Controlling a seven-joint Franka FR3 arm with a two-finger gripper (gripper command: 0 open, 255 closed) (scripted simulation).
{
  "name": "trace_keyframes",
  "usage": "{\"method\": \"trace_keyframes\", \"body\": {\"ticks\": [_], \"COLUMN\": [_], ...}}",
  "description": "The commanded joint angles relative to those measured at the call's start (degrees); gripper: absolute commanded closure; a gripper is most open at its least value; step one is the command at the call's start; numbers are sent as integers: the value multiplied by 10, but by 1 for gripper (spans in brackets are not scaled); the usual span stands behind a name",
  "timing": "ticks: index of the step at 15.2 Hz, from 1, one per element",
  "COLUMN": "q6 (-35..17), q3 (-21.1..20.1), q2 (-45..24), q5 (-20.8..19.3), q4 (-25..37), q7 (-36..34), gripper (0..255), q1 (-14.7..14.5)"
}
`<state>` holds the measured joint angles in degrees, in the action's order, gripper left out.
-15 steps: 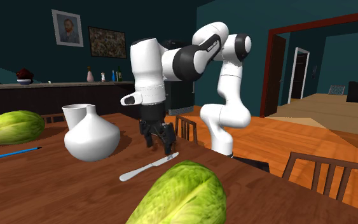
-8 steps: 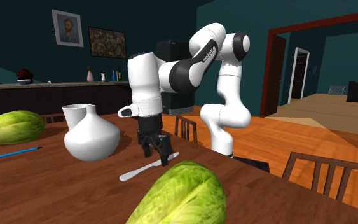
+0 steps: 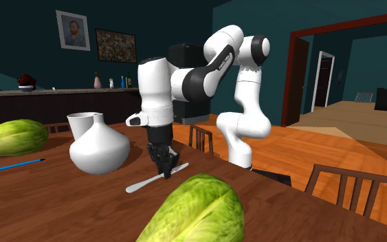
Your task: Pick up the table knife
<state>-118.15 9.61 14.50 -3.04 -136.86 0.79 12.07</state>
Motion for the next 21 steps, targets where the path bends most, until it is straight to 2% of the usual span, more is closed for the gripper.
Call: {"method": "trace_keyframes", "body": {"ticks": [1, 4, 19, 21], "q6": [-1, -3, 118, 119], "q3": [-3, -3, -7, -7], "q2": [-6, -4, 35, 35], "q5": [34, 33, 29, 29], "q4": [-2, -6, 76, 77], "q7": [1, -2, -11, -11], "gripper": [255, 255, 255, 255], "q1": [-3, -6, -6, -6]}}
